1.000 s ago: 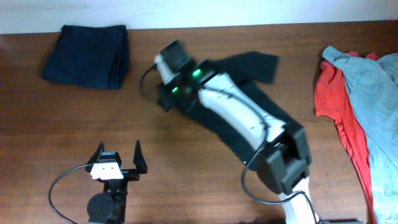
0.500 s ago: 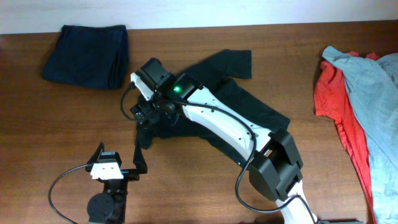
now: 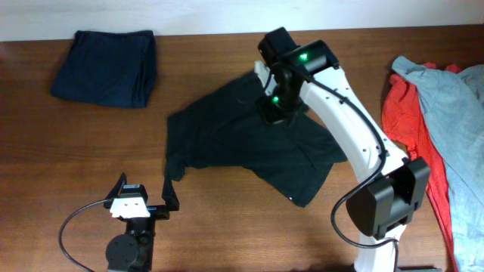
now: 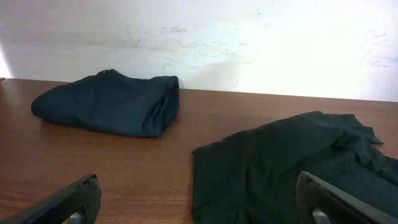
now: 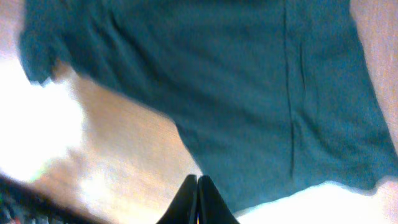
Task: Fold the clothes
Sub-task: 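Lay the black shirt on the table center and release it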
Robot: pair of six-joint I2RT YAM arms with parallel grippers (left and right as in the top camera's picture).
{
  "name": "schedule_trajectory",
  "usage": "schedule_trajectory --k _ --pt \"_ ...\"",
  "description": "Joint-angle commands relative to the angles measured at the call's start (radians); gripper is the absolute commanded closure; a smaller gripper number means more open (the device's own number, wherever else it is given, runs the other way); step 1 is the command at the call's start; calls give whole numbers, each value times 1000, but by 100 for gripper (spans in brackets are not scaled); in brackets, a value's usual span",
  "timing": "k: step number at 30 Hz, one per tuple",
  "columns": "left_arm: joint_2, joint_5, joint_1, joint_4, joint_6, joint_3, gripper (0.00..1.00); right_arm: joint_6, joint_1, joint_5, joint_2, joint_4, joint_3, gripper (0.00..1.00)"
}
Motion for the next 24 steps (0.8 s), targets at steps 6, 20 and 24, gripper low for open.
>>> schedule_trajectory --k 6,20,24 --pt "-5 7 2 -1 16 -5 1 85 -9 170 -56 -183 8 96" --pt "-5 7 2 -1 16 -5 1 210 -10 238 -295 -117 -334 96" --pt "-5 7 2 -1 16 -5 1 246 -10 215 -378 58 -586 96"
